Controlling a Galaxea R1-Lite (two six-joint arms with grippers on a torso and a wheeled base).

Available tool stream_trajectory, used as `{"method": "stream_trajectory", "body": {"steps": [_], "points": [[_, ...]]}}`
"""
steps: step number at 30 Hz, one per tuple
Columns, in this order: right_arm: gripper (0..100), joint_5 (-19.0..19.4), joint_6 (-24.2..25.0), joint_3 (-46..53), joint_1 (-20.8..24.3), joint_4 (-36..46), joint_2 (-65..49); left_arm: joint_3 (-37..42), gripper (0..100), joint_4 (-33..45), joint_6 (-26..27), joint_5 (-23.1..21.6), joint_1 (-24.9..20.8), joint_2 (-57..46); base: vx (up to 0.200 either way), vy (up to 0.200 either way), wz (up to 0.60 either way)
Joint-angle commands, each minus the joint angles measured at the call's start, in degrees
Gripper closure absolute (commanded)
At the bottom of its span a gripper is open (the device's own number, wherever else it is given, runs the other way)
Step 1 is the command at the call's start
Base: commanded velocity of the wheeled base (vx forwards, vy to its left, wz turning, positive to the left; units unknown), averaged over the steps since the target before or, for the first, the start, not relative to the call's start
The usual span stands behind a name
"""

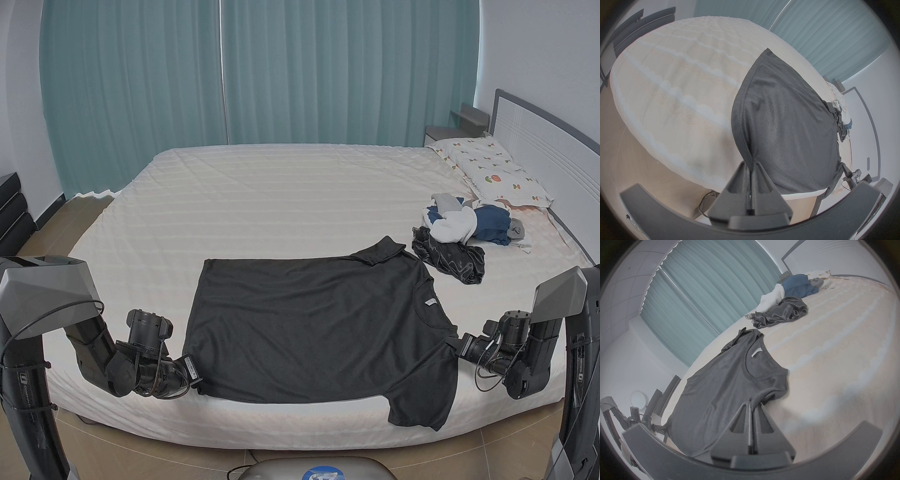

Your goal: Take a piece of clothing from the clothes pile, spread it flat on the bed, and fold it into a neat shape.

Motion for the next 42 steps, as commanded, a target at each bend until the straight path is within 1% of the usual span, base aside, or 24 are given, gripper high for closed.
{"method": "stream_trajectory", "body": {"steps": [1,6,9,10,13,16,23,27,29,31,32,33,34,35,37,42], "points": [[100,-0.01,-0.05,-4.44,0.32,2.32,-0.35,0.0,100,0.0,0.0,0.01,-0.01,-0.01,0.0,0.0,0.0],[100,-0.01,0.03,-8.39,0.32,5.84,0.09,0.0,100,0.0,-0.09,0.01,-0.01,0.08,0.0,0.0,0.0],[100,-0.01,0.03,-9.27,0.32,6.19,0.45,0.0,100,0.0,-0.09,0.01,-0.01,-0.01,0.0,0.0,0.0],[0,-0.01,0.03,-9.27,0.32,6.19,0.53,-0.09,100,0.0,-0.09,0.01,-0.01,-0.01,0.0,0.0,0.0],[0,-0.36,0.21,-10.24,0.23,5.13,1.94,0.0,100,0.0,-0.09,0.01,-0.01,-0.01,0.0,0.0,0.0],[0,-0.8,0.12,-9.18,-0.65,5.57,2.03,0.0,100,0.0,-0.18,0.01,-0.01,-0.01,0.0,0.0,0.0],[0,-0.98,-0.49,-1.36,-4.07,3.64,-0.61,0.0,100,0.0,-0.35,0.01,-0.01,-0.01,0.0,0.0,0.0],[0,-0.19,-0.49,4.09,-4.16,-0.14,-2.19,0.0,100,0.0,-0.35,0.01,-0.01,-0.01,0.0,0.0,0.0],[0,1.22,-0.67,8.22,-3.9,-2.34,-2.28,0.0,100,0.0,-0.35,0.01,-0.01,-0.01,0.0,0.0,0.0],[0,3.68,-2.16,11.3,-3.63,-2.42,-2.63,0.0,100,0.0,-0.35,0.01,-0.01,-0.01,0.0,0.0,0.0],[0,5.7,-3.83,12.61,-3.46,-2.42,-2.54,0.0,100,0.0,-0.35,0.01,-0.01,-0.01,0.0,0.0,0.0],[0,6.84,-4.71,13.32,-3.46,-2.42,-2.54,0.0,100,0.0,-0.35,0.01,-0.01,-0.01,0.0,0.0,0.0],[0,9.22,-6.73,14.37,-3.46,-2.42,-2.45,0.0,100,0.0,-0.35,0.01,-0.01,-0.01,0.0,0.0,0.0],[0,10.53,-8.05,14.99,-3.37,-2.42,-2.28,0.0,100,0.0,-0.35,0.01,-0.01,-0.01,0.0,0.0,0.0],[0,12.03,-9.72,15.6,-3.19,-2.42,-2.1,0.0,100,0.0,-0.35,0.01,-0.01,-0.01,0.0,0.0,0.0],[0,12.12,-10.51,15.34,-1.26,-2.42,-0.26,-0.09,100,0.0,-0.18,0.09,-0.01,0.08,0.0,0.0,0.0]]}}
